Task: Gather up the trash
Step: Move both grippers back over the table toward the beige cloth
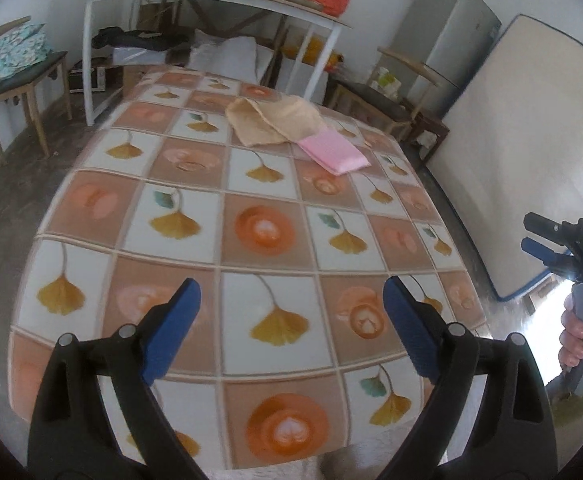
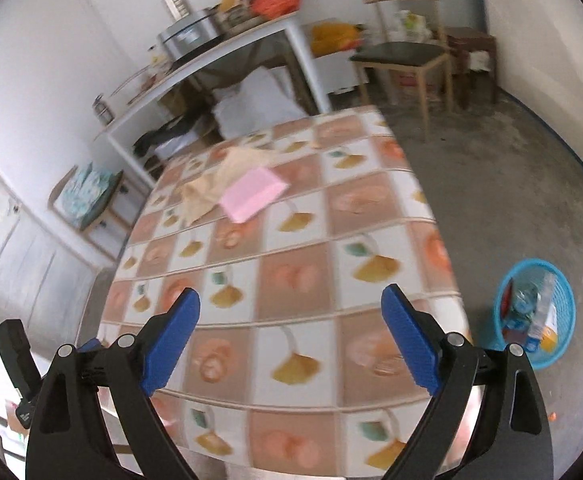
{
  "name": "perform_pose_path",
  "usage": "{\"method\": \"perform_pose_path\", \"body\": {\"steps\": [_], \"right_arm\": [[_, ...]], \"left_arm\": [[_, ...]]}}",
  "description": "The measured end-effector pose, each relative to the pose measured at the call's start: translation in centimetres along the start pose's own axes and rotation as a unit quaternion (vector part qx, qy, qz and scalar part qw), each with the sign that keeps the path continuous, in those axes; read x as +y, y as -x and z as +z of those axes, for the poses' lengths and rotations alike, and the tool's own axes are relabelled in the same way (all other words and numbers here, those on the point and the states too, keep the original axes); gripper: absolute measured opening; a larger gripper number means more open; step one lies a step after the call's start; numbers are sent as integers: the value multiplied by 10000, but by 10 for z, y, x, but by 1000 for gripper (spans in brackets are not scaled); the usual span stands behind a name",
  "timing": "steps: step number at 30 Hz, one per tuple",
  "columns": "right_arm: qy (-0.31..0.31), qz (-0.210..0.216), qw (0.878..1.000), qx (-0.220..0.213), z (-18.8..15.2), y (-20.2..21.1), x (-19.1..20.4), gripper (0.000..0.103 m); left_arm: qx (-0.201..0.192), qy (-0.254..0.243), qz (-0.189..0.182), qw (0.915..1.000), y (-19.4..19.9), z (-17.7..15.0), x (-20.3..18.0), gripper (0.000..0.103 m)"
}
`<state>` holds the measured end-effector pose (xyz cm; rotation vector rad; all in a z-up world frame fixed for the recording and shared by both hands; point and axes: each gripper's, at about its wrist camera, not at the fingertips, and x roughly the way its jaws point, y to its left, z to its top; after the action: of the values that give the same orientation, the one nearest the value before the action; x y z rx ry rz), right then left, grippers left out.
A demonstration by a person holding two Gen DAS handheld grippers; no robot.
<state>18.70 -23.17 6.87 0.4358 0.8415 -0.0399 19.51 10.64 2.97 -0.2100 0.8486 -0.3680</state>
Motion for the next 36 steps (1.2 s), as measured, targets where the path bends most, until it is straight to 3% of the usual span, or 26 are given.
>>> {"method": "perform_pose_path", "body": {"steps": [5, 11, 36], "right_arm": [[235, 91, 9996, 107, 8, -10, 37, 89], [310, 48, 9993, 198, 11, -14, 54, 89], [244, 141, 9986, 445, 15, -40, 63, 89]], "left_arm": [[-107, 237, 35, 9997, 7, 6, 21, 89], [-86, 455, 34, 9989, 5, 9, 39, 89], [49, 681, 53, 9977, -8, 12, 59, 89]]}}
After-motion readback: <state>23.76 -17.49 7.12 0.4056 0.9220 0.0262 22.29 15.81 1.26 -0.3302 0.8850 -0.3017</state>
